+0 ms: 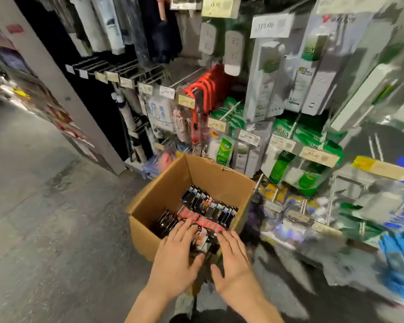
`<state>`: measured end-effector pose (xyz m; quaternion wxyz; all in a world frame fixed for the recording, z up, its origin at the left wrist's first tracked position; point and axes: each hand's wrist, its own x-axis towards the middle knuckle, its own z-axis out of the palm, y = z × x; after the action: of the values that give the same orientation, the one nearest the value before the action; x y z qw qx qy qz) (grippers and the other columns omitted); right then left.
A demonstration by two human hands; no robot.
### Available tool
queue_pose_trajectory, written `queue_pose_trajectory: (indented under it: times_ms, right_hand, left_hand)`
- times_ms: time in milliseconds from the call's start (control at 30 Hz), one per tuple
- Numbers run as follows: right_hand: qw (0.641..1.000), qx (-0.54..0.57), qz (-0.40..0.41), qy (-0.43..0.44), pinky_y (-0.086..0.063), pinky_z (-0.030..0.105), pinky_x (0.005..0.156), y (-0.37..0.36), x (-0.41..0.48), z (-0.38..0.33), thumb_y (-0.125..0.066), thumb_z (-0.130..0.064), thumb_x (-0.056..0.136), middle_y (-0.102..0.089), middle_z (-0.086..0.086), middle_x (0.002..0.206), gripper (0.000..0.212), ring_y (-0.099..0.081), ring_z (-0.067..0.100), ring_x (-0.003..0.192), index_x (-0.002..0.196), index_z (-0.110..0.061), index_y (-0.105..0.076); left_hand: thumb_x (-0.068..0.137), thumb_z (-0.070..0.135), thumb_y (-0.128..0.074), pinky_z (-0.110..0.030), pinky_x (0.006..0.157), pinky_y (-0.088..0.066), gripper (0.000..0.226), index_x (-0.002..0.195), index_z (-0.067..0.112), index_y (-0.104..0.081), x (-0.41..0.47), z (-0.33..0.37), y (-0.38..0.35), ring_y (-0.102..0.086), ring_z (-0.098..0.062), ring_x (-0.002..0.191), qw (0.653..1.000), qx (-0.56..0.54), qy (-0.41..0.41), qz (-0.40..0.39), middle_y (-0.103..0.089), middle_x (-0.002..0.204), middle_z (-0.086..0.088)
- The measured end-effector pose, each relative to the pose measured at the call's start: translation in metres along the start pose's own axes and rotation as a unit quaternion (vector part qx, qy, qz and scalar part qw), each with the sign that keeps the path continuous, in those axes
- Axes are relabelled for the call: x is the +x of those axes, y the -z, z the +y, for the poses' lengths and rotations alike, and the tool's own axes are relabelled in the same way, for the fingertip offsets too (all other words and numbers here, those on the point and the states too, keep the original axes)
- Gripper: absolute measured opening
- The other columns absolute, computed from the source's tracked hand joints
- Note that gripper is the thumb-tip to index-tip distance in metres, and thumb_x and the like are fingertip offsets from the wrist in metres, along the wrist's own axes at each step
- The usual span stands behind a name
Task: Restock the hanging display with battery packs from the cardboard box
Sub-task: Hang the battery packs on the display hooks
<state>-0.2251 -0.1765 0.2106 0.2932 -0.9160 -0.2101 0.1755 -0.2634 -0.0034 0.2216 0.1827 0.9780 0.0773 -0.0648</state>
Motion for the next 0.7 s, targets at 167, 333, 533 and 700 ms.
queue_pose_trajectory:
  times_ms: [167, 333, 533, 700]
  right_hand:
    - [0.995, 0.019, 0.027, -0.093, 0.006, 0.025, 0.122, -0.035, 0.056, -0.014, -0.051, -0.025, 0.100, 0.002, -0.013, 0.168, 0.076, 0.011, 0.009, 0.154, 0.162, -0.025, -0.007]
    - [0.973, 0.049, 0.098, -0.204, -0.038, 0.031, 0.115, -0.075, 0.111, -0.026, -0.052, -0.023, 0.085, -0.048, 0.003, 0.150, 0.060, -0.045, 0.026, 0.140, 0.144, -0.012, -0.052]
    - [0.951, 0.073, 0.038, -0.299, -0.017, 0.028, 0.123, -0.085, 0.139, -0.024, -0.059, -0.016, 0.091, -0.025, 0.004, 0.162, 0.076, -0.022, 0.021, 0.152, 0.157, -0.016, -0.021]
    - [0.924, 0.114, 0.051, -0.361, -0.013, 0.027, 0.126, -0.098, 0.167, -0.003, -0.053, -0.008, 0.094, -0.015, -0.002, 0.166, 0.077, -0.013, 0.016, 0.154, 0.159, -0.020, -0.015]
  left_hand:
    - [0.096, 0.037, -0.057, -0.031, 0.127, -0.017, 0.068, 0.157, 0.021, -0.032, 0.094, -0.058, -0.023, -0.016, -0.015, 0.156, 0.996, -0.025, -0.069, -0.049, -0.022, 0.165, 0.011]
    - [0.095, 0.026, -0.061, -0.026, 0.124, -0.005, 0.064, 0.154, 0.013, -0.040, 0.163, -0.088, -0.051, -0.022, -0.021, 0.154, 0.988, -0.067, -0.085, -0.112, -0.034, 0.162, 0.001]
    - [0.090, 0.021, -0.063, -0.028, 0.115, -0.035, 0.052, 0.141, 0.015, -0.053, 0.238, -0.093, -0.104, -0.048, -0.024, 0.136, 0.961, -0.087, -0.048, -0.258, -0.052, 0.144, -0.005]
    - [0.092, 0.023, -0.067, -0.022, 0.101, -0.041, 0.042, 0.132, 0.011, -0.060, 0.279, -0.079, -0.157, -0.055, -0.020, 0.126, 0.947, -0.127, -0.031, -0.292, -0.057, 0.130, 0.000]
